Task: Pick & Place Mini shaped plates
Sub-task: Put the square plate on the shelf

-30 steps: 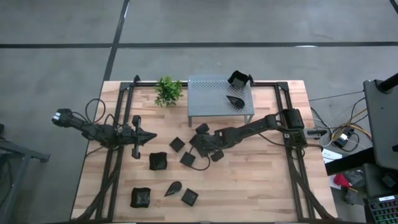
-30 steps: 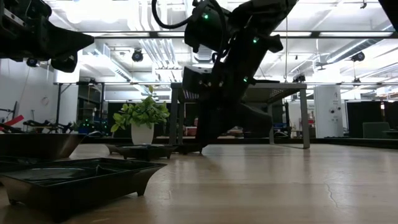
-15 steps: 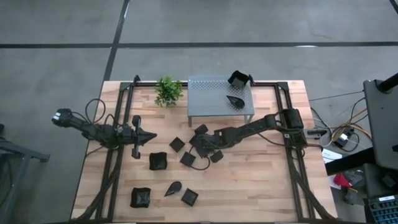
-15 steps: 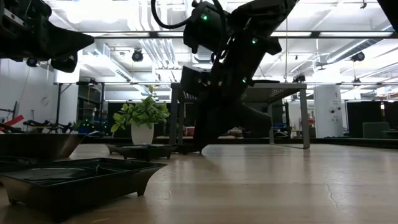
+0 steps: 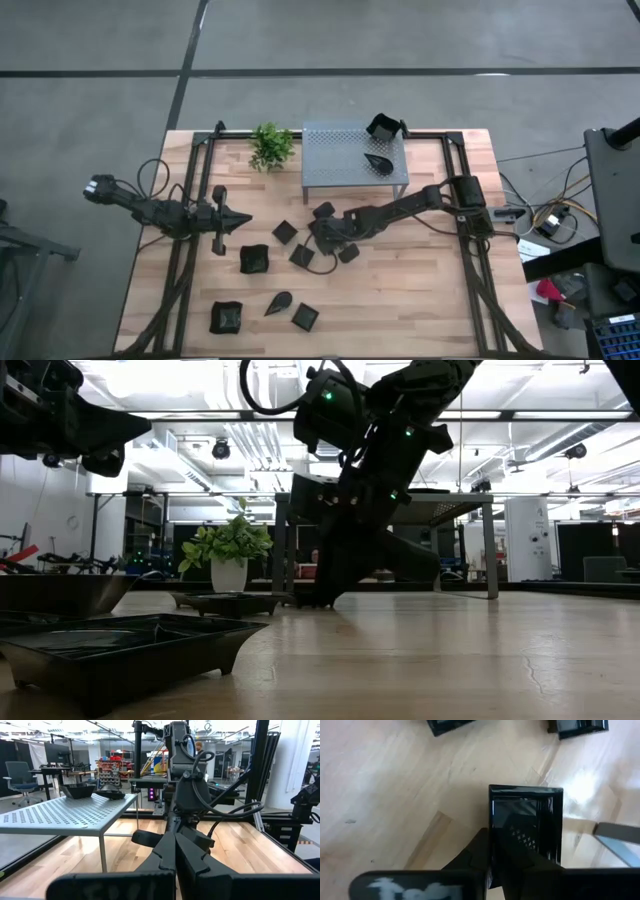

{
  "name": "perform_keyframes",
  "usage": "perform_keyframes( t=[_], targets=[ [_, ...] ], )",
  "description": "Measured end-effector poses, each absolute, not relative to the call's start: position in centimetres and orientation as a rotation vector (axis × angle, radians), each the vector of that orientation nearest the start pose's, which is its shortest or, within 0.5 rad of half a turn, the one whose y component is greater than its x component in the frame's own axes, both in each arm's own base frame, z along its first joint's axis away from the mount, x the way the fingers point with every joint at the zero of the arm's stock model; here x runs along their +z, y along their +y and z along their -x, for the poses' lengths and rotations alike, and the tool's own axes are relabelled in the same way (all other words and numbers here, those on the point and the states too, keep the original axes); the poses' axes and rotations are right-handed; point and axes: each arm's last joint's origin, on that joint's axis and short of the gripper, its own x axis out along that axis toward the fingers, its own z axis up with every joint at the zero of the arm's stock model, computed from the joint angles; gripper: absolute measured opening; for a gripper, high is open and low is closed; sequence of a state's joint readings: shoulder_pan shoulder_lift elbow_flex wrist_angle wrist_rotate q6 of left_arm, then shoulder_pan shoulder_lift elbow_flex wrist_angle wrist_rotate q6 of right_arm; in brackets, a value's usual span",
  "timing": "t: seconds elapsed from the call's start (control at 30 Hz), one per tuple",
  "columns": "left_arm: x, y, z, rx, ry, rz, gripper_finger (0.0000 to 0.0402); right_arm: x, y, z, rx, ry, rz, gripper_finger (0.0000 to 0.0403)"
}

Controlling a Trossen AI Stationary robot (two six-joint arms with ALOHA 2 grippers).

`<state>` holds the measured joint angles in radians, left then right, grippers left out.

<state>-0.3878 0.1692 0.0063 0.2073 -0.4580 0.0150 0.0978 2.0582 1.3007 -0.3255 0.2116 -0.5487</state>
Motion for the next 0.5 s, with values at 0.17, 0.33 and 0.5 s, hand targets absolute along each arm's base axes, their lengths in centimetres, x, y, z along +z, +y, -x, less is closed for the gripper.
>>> perform_keyframes(
  t=[0.17, 0.33, 0.5],
  targets=[
    [17.2, -2.8, -10.2, 0.07, -0.04, 0.003, 0.0, 12.8, 3.4, -40.6, 0.175, 1.088, 0.627, 0.001],
    [17.2, -2.8, -10.2, 0.07, -0.04, 0.004, 0.0, 13.3, 3.8, -40.5, 0.141, 1.078, 0.563, 0.0009],
    [17.2, -2.8, -10.2, 0.07, -0.04, 0.003, 0.0, 15.0, 5.0, -40.2, 0.137, 1.028, 0.531, 0.0009]
  ],
)
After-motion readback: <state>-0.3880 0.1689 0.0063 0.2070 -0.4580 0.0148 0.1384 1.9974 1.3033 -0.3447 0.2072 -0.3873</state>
